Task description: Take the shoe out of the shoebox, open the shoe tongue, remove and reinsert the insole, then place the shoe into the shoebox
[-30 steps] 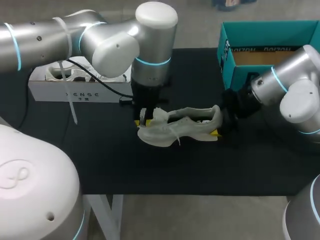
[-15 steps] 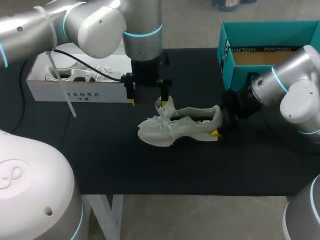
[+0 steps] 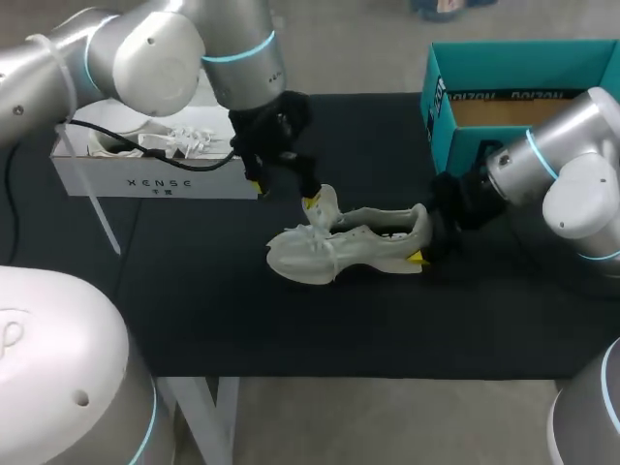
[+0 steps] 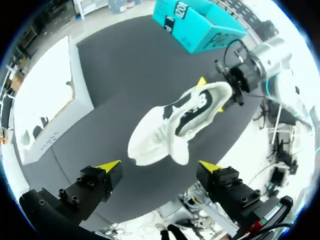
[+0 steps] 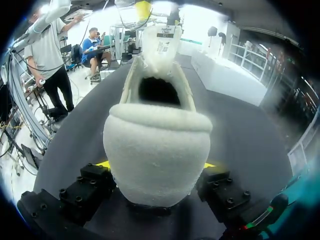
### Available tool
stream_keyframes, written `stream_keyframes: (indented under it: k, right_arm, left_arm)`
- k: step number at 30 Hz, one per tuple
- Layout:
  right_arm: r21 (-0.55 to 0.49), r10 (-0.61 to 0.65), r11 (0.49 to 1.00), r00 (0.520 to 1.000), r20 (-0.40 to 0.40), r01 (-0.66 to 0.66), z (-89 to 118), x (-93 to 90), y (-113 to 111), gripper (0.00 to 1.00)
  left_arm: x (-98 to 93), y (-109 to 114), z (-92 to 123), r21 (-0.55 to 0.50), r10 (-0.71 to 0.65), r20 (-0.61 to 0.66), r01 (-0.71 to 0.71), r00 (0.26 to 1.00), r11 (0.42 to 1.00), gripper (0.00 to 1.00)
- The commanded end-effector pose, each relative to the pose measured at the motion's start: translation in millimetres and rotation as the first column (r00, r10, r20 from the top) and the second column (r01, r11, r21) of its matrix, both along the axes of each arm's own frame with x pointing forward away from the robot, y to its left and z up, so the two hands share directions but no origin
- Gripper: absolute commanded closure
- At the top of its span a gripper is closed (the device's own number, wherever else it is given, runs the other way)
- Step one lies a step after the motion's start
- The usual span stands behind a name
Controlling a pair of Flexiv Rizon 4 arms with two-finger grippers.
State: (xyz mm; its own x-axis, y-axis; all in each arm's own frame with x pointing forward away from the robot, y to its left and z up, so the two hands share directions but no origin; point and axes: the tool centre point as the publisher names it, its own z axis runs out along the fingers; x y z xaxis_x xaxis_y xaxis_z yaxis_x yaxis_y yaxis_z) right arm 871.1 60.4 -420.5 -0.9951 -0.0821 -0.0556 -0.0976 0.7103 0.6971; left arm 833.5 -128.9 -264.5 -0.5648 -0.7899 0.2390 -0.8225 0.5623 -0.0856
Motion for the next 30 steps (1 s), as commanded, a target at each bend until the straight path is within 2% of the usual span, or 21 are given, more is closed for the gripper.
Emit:
stream_keyframes:
  k: [1, 5, 7, 9, 13, 17, 19, 30]
  right_arm:
    - [-0.002, 0.001, 1.000, 1.000, 0.000, -0.001, 0, 0.8, 1, 1.00]
    - [-0.002, 0.001, 1.000, 1.000, 0.000, -0.001, 0, 0.8, 1, 1.00]
    - [-0.002, 0.001, 1.000, 1.000, 0.000, -0.001, 0, 0.8, 1, 1.00]
    - [-0.002, 0.001, 1.000, 1.000, 0.000, -0.001, 0, 0.8, 1, 1.00]
    - [-0.002, 0.001, 1.000, 1.000, 0.000, -0.001, 0, 0.8, 1, 1.00]
    - [-0.002, 0.001, 1.000, 1.000, 0.000, -0.001, 0, 0.8, 1, 1.00]
    - [-0.002, 0.001, 1.000, 1.000, 0.000, -0.001, 0, 0.8, 1, 1.00]
    - [-0.002, 0.001, 1.000, 1.000, 0.000, -0.001, 0, 0.8, 1, 1.00]
  left_arm:
    - [-3.0, -11, 15, -0.048, -0.243, 0.066, 0.246, 0.968, 0.968, 0.00]
    - [-7.8, -35, 21, 0.008, -0.370, 0.075, 0.370, 0.926, 0.929, 0.00]
    - [-10.0, -44, 19, 0.041, -0.413, 0.069, 0.411, 0.908, 0.911, 0.46]
    - [-14.4, -53, 14, 0.034, -0.497, 0.079, 0.496, 0.864, 0.868, 1.00]
    - [-17.9, -65, 6, 0.005, -0.599, 0.124, 0.603, 0.791, 0.798, 1.00]
    - [-19.5, -75, -1, -0.057, -0.704, 0.171, 0.720, 0.690, 0.692, 1.00]
    - [-18.7, -78, -1, -0.092, -0.695, 0.159, 0.712, 0.701, 0.696, 1.00]
    - [-18.7, -78, -1, -0.092, -0.695, 0.159, 0.712, 0.701, 0.696, 1.00]
